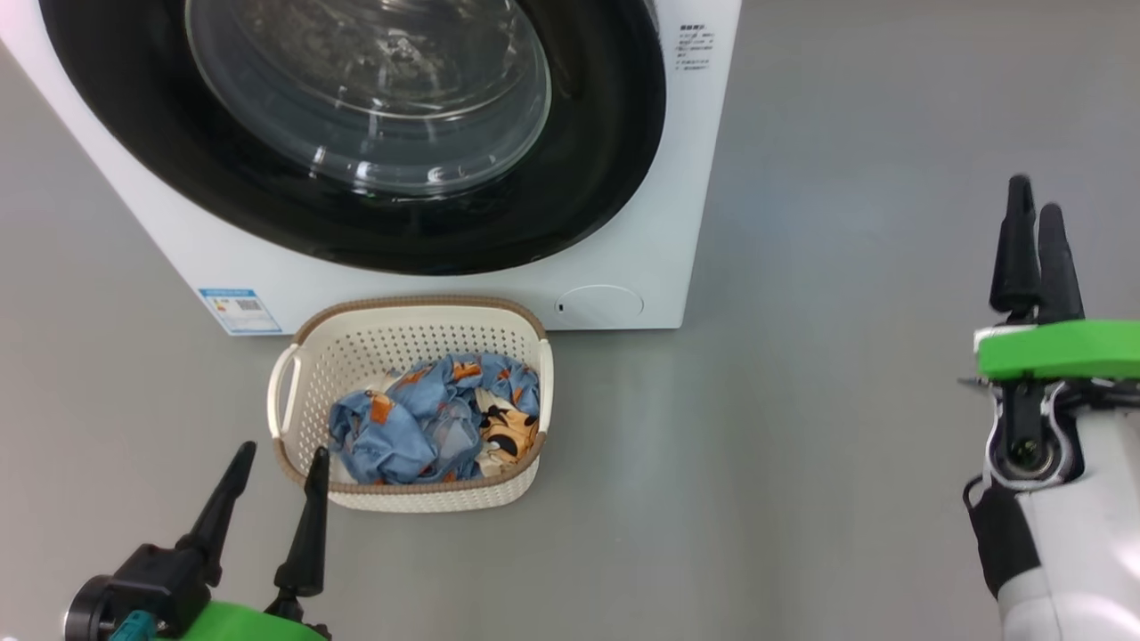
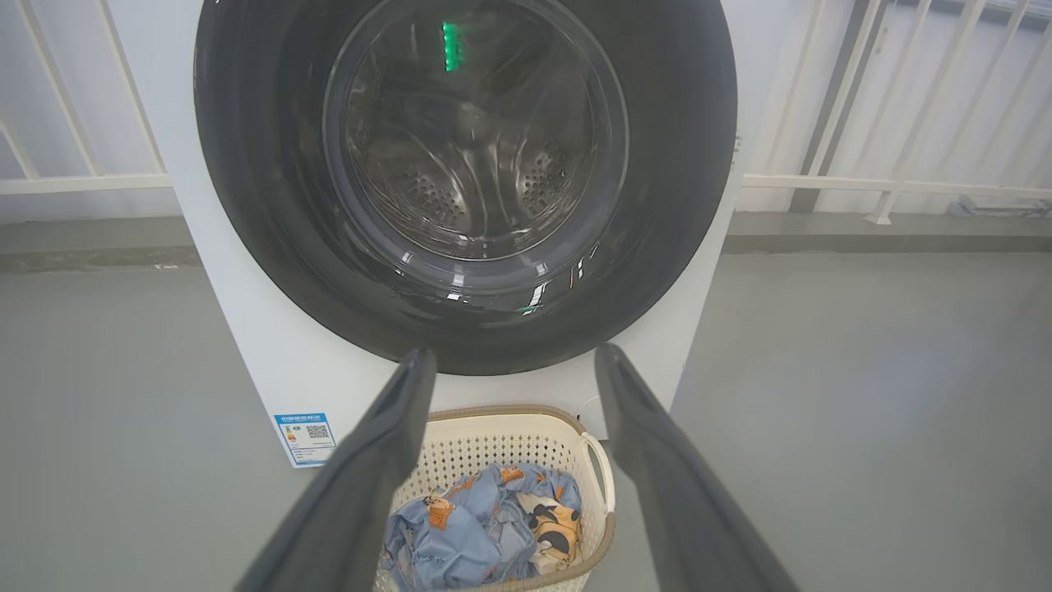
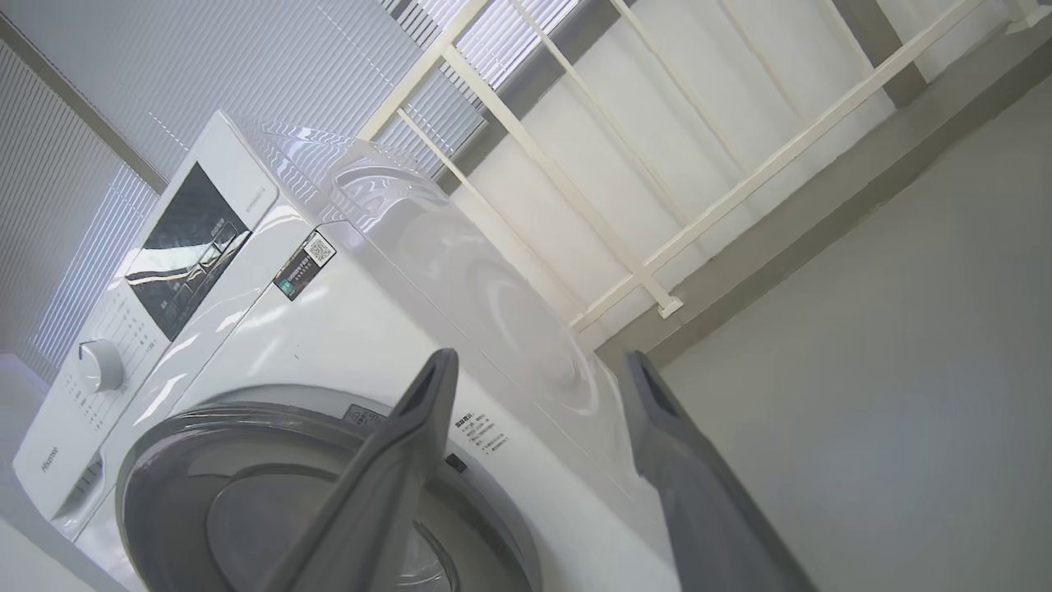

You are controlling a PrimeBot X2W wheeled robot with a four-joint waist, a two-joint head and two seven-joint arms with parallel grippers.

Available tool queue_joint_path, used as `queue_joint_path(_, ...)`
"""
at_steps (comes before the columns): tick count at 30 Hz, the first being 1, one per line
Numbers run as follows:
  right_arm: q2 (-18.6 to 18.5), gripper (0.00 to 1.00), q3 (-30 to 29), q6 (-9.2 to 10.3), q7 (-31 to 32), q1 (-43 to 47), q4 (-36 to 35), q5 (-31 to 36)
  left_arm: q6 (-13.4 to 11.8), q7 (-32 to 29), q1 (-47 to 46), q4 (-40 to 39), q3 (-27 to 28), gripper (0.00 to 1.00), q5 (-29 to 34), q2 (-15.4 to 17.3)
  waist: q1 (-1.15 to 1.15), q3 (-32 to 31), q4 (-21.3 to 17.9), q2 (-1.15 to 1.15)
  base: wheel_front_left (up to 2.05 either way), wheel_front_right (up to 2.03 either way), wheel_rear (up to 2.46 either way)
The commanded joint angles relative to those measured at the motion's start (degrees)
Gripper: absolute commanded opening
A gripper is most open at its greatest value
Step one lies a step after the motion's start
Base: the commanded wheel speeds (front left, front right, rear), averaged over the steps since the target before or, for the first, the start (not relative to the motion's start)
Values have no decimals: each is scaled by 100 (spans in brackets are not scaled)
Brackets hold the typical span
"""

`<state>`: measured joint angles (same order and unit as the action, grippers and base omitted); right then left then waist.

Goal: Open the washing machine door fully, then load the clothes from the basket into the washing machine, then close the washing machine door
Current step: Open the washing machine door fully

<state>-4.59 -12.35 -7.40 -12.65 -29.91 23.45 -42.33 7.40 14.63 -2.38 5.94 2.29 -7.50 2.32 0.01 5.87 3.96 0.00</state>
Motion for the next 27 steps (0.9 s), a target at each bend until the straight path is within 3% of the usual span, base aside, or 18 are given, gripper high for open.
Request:
queue_joint_path(1, 47, 100, 61, -9, 116, -300, -63, -316, 9, 37, -238, -96, 153, 100, -53, 61, -1, 110, 93, 0, 0, 0, 0)
queue_joint_path(10, 89, 100, -375, -9, 978, -1092, 507, -1775, 9, 37, -478, -45, -50, 100, -146, 58, -1, 495, 281, 0, 0, 0, 0)
queue_joint_path(11, 87, 77, -416, -9, 1096, -1186, 595, -1869, 9, 37, -505, -42, -74, 100, -152, 58, -1, 544, 302, 0, 0, 0, 0)
queue_joint_path(13, 58, 20, -483, -9, 1323, -1372, 771, -2003, 9, 37, -553, -10, -136, 100, -180, 57, -1, 638, 344, 0, 0, 0, 0)
queue_joint_path(14, 46, 0, -522, -9, 1437, -1464, 851, -2075, 9, 37, -581, 1, -160, 100, -192, 57, -1, 680, 363, 0, 0, 0, 0)
queue_joint_path(27, -401, 0, -757, -9, 3038, -2674, 1745, -2393, 9, 37, -850, -27, -289, 100, -319, 56, -1, 1111, 538, 0, 0, 0, 0)
